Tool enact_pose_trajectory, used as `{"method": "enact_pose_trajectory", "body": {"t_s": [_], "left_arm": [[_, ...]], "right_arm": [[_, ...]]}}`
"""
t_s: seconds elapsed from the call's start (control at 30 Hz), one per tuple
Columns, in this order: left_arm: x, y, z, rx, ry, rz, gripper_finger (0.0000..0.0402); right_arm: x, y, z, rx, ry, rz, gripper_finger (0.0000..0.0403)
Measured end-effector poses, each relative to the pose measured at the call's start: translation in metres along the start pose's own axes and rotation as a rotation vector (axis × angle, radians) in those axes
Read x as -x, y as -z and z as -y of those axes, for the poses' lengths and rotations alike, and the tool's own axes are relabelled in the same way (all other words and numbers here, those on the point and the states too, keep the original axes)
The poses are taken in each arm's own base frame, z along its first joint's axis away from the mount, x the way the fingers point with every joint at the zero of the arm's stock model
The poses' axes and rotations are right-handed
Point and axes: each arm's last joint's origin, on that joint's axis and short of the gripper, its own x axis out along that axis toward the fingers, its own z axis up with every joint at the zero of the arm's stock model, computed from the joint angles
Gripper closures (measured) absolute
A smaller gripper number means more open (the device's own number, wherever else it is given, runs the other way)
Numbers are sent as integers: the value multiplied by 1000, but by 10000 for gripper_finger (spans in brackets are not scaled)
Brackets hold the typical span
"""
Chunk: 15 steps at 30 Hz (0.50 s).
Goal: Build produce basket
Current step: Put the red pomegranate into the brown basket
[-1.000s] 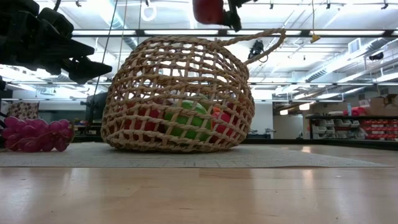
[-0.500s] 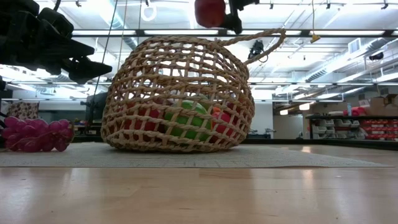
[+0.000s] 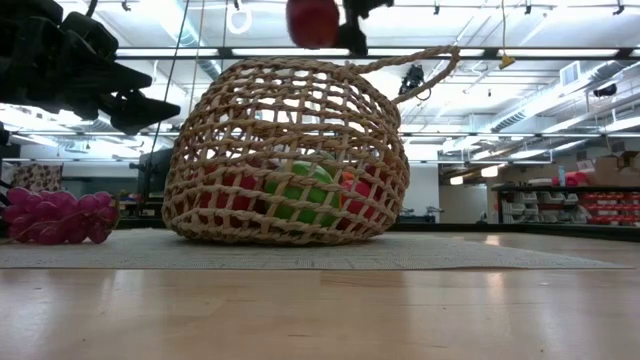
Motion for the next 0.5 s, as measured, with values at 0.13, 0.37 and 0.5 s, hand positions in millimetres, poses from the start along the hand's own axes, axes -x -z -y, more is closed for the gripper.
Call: {"method": "enact_pose_trajectory", "body": {"t_s": [0.13, 0.37, 0.5], "left_arm": [[0, 0, 0, 0, 0, -1, 15], [0, 0, 0, 0, 0, -2, 15], [0, 0, 0, 0, 0, -2, 15]], "right_arm": [[-15, -3, 10, 4, 63, -72, 29], [-53, 1, 54, 7, 216, -218, 29], [-70, 3, 84, 1, 271, -264, 29]]}}
